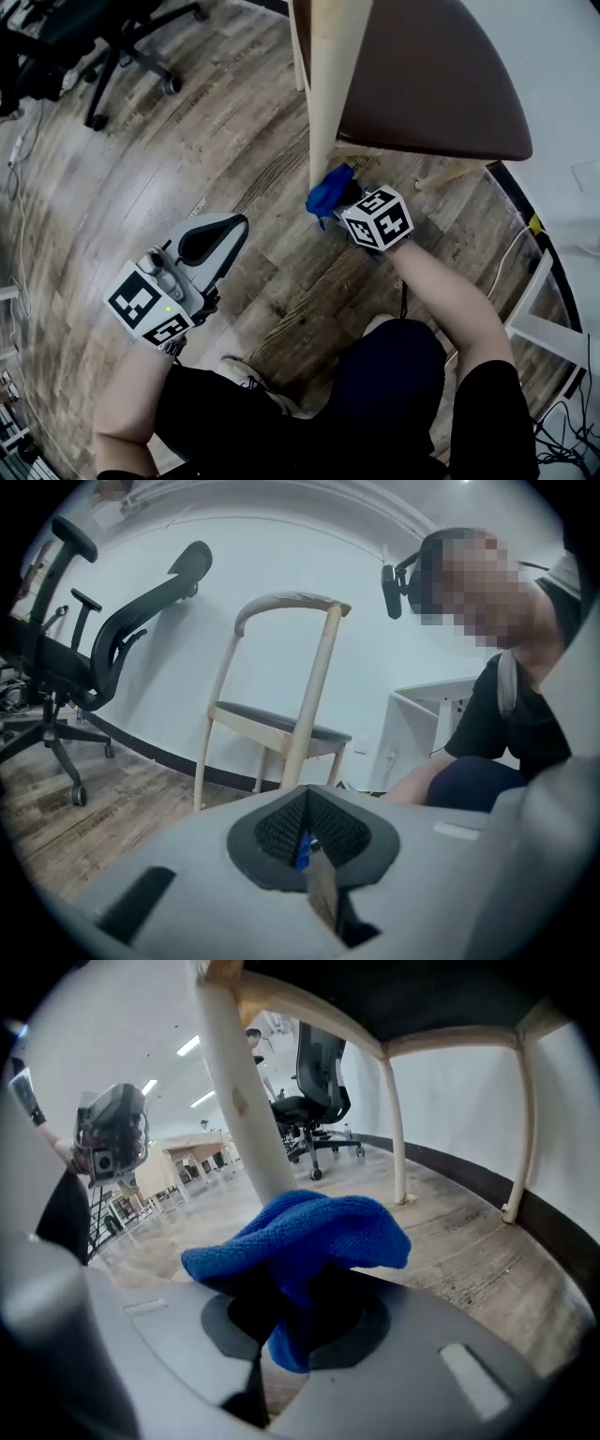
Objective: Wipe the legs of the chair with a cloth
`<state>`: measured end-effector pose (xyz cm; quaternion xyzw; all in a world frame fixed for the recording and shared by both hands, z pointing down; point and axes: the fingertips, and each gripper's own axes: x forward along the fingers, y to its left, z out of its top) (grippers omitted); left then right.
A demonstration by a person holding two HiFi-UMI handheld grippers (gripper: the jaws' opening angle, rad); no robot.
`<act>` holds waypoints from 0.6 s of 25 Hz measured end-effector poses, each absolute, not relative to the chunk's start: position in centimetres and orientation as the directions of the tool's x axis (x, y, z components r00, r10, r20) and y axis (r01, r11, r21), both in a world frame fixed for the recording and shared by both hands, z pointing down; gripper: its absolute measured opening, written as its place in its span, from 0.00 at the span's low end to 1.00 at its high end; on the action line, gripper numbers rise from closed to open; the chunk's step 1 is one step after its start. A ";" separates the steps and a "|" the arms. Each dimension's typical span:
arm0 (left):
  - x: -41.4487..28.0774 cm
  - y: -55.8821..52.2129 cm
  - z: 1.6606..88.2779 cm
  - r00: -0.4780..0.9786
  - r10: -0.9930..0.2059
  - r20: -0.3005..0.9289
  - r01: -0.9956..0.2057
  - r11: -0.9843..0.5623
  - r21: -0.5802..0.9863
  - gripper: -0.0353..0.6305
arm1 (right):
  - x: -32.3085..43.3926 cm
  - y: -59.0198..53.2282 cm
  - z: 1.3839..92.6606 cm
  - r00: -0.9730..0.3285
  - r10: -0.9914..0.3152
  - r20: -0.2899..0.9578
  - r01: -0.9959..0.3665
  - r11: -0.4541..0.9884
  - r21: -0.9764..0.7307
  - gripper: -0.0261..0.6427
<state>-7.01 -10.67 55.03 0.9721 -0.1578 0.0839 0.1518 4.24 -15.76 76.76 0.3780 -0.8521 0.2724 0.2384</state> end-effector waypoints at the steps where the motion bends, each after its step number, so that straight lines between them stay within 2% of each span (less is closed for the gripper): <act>1: -6.8 -10.6 55.0 0.938 -0.277 0.208 -0.327 -0.906 0.267 0.05 | 4.3 -15.7 75.6 -0.608 -0.529 0.592 -0.774 0.563 -0.291 0.14; 8: -7.0 -10.9 54.0 0.947 -0.271 0.170 -0.309 -0.912 0.269 0.05 | 4.1 -15.7 66.1 -0.640 -0.640 0.425 -0.766 0.577 -0.284 0.14; 15: -5.9 -10.7 53.4 0.957 -0.252 0.144 -0.283 -0.920 0.272 0.05 | 4.3 -13.5 55.9 -0.692 -0.689 0.214 -0.708 0.590 -0.387 0.14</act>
